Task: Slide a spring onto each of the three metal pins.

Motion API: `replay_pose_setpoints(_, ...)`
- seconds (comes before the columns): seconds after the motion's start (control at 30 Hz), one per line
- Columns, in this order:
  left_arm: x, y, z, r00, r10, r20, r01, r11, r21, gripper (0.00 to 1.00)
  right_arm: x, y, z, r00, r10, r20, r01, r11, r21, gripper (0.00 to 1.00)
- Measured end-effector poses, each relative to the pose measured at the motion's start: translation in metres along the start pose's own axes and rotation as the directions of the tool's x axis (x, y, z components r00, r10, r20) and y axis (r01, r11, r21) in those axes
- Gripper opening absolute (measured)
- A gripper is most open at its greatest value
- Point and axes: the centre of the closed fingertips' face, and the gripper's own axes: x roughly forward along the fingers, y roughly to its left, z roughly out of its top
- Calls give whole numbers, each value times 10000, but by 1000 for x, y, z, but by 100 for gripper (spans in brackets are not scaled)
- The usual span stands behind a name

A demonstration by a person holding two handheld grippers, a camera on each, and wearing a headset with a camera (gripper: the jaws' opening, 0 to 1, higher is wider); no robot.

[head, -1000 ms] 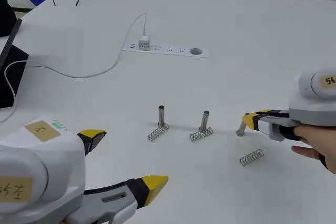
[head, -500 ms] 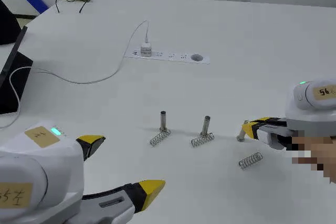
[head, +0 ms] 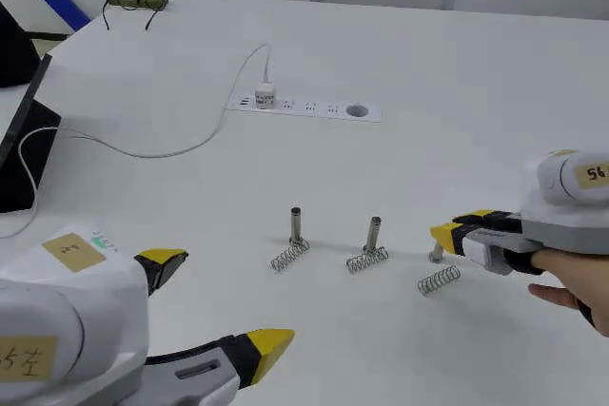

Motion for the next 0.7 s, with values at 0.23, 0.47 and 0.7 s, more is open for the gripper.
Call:
replay_pose_setpoints(0.23,4,1,-1,10000,-45,-42,45,10000,-17,72,-7,8,10,9987,372,362,-373,9993,25,37)
replay_pose_setpoints(0.47,16,3,-2,9996,-258,-96,261,9991,327,71,-17,19,18,9912,919,948,-937,9955,154,48)
replay_pose_setpoints(0.7,29,6,-2,9990,-436,-103,441,9975,559,67,-25,27,19,9853,1324,1075,-1362,9903,287,51)
